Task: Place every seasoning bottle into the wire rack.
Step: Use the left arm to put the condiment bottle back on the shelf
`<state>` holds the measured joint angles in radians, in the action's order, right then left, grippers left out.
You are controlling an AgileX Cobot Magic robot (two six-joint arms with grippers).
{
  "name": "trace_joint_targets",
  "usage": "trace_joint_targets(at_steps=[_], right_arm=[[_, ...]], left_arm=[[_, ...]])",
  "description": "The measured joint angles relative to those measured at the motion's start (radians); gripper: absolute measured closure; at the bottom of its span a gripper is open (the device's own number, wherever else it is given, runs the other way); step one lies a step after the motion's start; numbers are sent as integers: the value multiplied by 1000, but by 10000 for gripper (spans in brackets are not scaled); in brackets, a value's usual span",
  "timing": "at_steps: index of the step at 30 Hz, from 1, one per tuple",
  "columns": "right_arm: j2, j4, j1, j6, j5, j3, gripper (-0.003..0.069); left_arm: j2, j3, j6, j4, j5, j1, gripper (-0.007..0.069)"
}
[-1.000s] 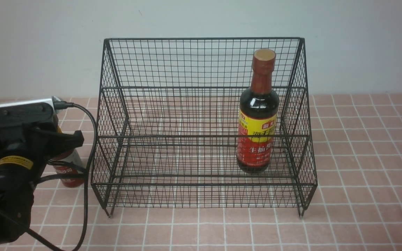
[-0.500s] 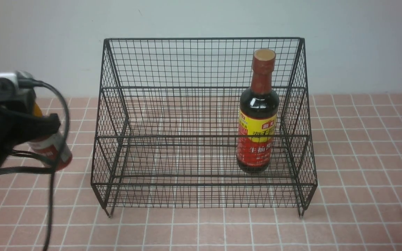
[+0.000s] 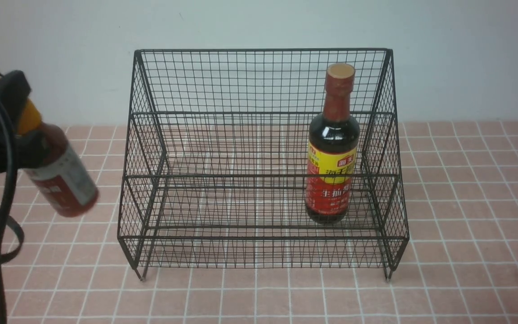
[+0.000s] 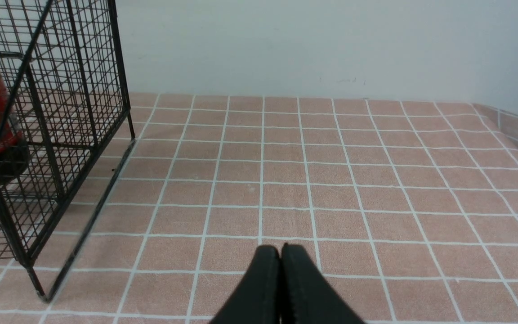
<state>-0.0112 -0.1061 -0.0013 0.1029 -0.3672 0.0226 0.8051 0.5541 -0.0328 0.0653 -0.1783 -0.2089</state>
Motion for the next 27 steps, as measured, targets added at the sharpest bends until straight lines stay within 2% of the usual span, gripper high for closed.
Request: trace_joint_targets(at_steps=[2, 11, 16, 27], right_arm=[[0, 0, 0, 0, 0, 0, 669], [0, 0, 0, 0, 0, 0, 669], [0, 0, 0, 0, 0, 0, 669], [0, 0, 0, 0, 0, 0, 669]], left_arm=[[24, 0, -60, 1, 0, -40, 504], [198, 0, -82, 2, -96, -122, 504], [284, 2, -82, 3, -165, -133, 504], [378, 4, -85, -21, -166, -141, 504]])
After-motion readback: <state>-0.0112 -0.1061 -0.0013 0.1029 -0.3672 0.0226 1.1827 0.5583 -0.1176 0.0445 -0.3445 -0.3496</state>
